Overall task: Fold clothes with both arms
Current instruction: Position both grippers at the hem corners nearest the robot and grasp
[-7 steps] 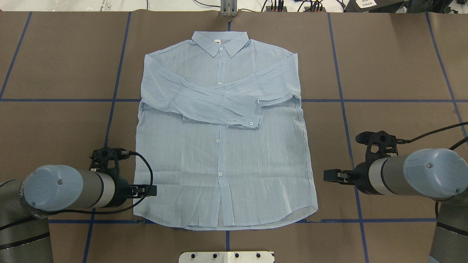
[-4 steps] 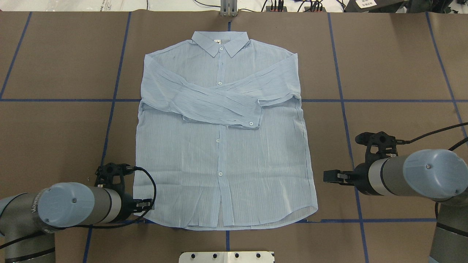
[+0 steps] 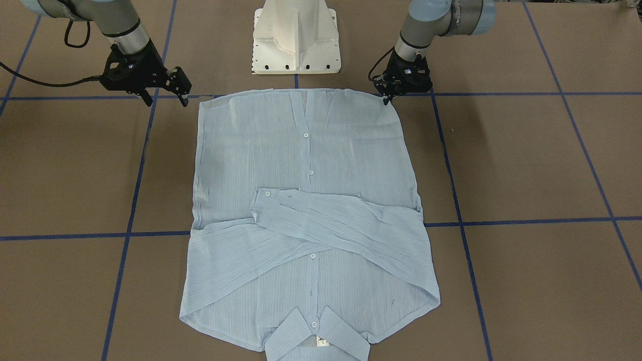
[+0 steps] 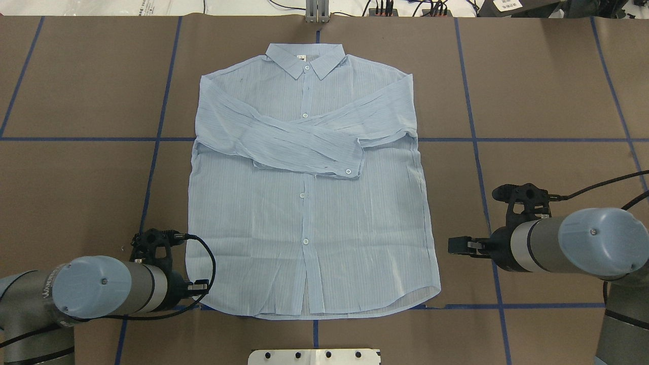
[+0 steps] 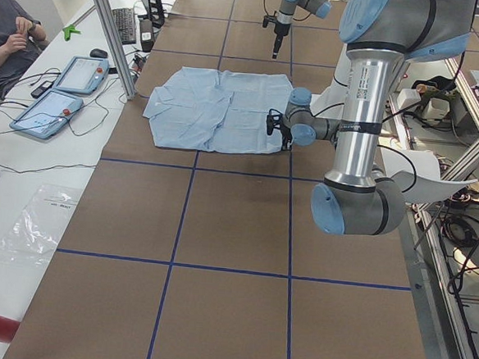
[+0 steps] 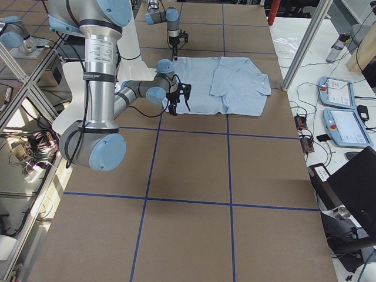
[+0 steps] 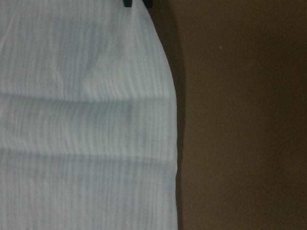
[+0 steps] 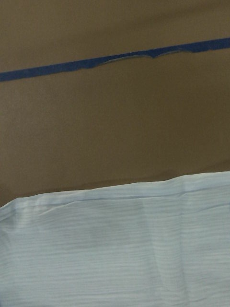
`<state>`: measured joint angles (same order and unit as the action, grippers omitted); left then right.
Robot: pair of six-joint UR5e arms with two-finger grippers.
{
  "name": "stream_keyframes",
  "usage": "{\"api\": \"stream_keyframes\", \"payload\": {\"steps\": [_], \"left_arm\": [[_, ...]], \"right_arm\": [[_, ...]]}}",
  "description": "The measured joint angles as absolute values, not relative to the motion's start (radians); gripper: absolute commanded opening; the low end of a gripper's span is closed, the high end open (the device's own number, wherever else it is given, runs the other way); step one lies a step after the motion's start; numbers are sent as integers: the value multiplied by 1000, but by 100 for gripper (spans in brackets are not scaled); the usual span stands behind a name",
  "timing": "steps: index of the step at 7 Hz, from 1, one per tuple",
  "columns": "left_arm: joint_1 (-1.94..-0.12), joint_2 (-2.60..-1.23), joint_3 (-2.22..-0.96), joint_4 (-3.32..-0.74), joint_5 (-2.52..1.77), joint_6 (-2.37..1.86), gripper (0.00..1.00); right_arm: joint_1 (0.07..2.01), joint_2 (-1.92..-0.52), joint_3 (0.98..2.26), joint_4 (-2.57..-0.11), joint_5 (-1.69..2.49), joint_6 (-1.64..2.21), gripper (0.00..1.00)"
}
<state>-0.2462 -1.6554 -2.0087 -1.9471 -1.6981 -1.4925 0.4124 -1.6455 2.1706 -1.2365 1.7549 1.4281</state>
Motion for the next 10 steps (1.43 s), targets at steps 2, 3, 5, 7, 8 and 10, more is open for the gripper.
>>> {"api": "stream_keyframes", "payload": {"steps": [2, 3, 5, 7, 8, 10], "left_arm": [[-247, -1654, -2014, -1947, -1698, -1493, 0], [-247, -1656, -2015, -1947, -1697, -1498, 0], [-245, -1662, -2023, -1949, -1695, -1521, 0], [-241, -1663, -2047, -1950, -1691, -1527, 0], [-239, -1664, -2056, -1950, -1689, -1528, 0], [-238, -1663, -2074, -1950, -1687, -1529, 0]], "right_arm": [[397, -1655, 2171, -1232, 1753, 1446, 100], [384, -1656, 2170, -1231, 1743, 1462, 97], [326, -1646, 2168, -1230, 1675, 1519, 82], [251, -1640, 2155, -1230, 1598, 1575, 81], [212, -1630, 2137, -1230, 1553, 1593, 76], [167, -1596, 2097, -1227, 1498, 1605, 73]]}}
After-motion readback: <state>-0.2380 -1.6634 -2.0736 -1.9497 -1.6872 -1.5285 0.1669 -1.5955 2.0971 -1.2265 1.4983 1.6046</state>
